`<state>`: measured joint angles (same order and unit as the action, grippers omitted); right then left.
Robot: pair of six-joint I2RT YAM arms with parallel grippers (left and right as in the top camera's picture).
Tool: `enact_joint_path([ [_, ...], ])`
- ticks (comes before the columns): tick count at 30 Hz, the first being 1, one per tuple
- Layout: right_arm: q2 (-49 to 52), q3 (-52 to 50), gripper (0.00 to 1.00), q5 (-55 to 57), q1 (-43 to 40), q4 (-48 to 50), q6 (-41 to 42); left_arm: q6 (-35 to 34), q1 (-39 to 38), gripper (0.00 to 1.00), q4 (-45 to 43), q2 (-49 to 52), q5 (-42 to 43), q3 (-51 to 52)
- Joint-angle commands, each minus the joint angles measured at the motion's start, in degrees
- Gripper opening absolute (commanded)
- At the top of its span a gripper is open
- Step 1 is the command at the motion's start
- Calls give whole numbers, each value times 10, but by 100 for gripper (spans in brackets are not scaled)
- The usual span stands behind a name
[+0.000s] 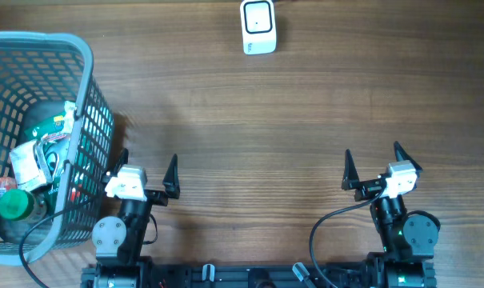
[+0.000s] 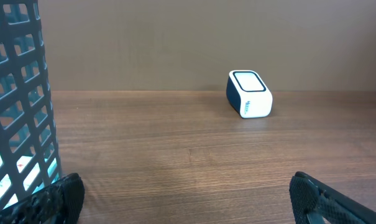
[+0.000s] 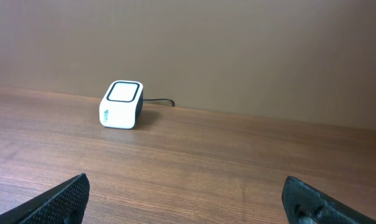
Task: Scan the item barcode
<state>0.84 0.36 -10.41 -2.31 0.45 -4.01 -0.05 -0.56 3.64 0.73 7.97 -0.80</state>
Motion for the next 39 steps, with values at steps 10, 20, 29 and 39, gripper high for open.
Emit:
enact_joint_path([
  [10,2,-1,100,3,1,3,-4,-84,4,100,62,64,111,-166],
  [20,2,-1,100,3,1,3,-4,-77,4,100,432,437,80,-697],
  [29,2,-1,100,3,1,3,-4,-132,4,100,514,510,-41,-814],
  [39,2,-1,99,3,1,3,-4,-402,259,100,502,643,-145,-814],
])
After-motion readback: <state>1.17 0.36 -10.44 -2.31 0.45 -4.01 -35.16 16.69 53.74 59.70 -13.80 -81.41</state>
